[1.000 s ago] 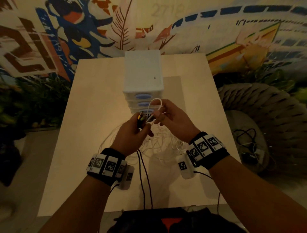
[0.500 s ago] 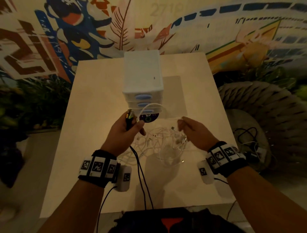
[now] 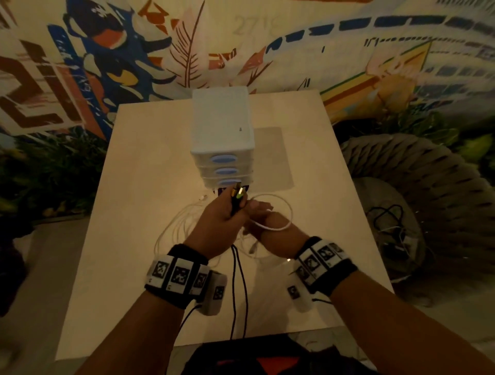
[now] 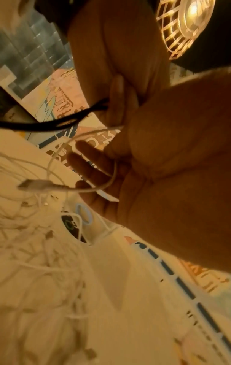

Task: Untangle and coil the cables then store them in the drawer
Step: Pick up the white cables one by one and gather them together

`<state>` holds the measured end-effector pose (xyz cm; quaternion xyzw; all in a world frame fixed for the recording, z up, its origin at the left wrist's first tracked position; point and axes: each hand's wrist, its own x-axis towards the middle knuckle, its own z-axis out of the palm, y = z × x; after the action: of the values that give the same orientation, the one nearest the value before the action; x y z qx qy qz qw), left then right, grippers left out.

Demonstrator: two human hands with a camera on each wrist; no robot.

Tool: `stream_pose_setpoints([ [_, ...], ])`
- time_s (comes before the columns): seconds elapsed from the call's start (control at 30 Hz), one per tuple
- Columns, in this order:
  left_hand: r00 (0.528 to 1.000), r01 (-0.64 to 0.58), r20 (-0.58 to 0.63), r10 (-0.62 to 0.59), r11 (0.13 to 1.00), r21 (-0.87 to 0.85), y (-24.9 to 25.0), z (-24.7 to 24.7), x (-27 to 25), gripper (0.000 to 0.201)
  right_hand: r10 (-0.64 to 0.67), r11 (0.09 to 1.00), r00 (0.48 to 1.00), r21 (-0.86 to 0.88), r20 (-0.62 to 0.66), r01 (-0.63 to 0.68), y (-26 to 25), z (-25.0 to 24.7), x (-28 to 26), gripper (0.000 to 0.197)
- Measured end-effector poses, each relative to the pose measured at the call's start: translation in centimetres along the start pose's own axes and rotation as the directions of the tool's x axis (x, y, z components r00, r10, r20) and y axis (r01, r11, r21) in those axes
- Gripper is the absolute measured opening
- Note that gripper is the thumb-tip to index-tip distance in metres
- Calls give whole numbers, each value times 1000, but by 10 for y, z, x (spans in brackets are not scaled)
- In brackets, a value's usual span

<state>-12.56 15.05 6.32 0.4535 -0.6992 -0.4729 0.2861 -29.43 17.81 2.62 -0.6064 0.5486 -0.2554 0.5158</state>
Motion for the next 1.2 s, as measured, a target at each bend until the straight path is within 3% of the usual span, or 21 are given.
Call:
stream_pose_setpoints([
  [0.07, 1000, 0, -4, 0, 997, -72, 3, 5, -1, 25, 15, 995, 999, 101, 49, -19, -8, 15, 2, 15],
  [0.2, 999, -9, -37, 3, 988, -153, 7, 0, -7, 25, 26, 999, 990, -21, 139, -24, -7, 19, 6, 31],
  [0.3, 997, -24, -71, 12, 986, -167, 1, -7, -13, 11, -38, 995, 992, -91, 117, 49, -7, 16, 7, 12],
  [0.4, 985, -51, -170, 32, 992, -113, -3, -18, -17, 21, -144, 985, 990, -101, 1, 143, -13, 3, 7, 20],
  [0.47, 973, -34, -228, 29, 999, -19, -12, -26, -19, 23, -182, 982, 978, 23, -105, 185, -20, -9, 5, 24],
  [0.57, 977, 86, -205, -65, 991, 98, -33, -34, -20, 25, -152, 970, 962, 153, -227, 189, -31, -26, 3, 34],
  [0.7, 982, 169, -110, -153, 972, 160, -57, -29, -20, 39, -201, 937, 947, 231, -250, 260, -49, -42, 1, 35],
  [0.8, 980, 176, -127, -152, 964, 201, -63, -16, -17, 42, -230, 918, 943, 268, -241, 292, -60, -48, -2, 35],
  [0.93, 971, 119, -234, -56, 957, 266, -57, -8, -10, 44, -242, 908, 954, 305, -176, 286, -67, -47, -10, 36],
  [1.03, 972, 72, -236, 0, 951, 299, -45, -7, -4, 40, -264, 909, 955, 296, -137, 294, -71, -43, -16, 35],
  [1.2, 950, 54, -305, 62, 932, 358, -29, -13, 1, 27, -292, 902, 939, 273, -183, 333, -72, -48, -17, 23],
])
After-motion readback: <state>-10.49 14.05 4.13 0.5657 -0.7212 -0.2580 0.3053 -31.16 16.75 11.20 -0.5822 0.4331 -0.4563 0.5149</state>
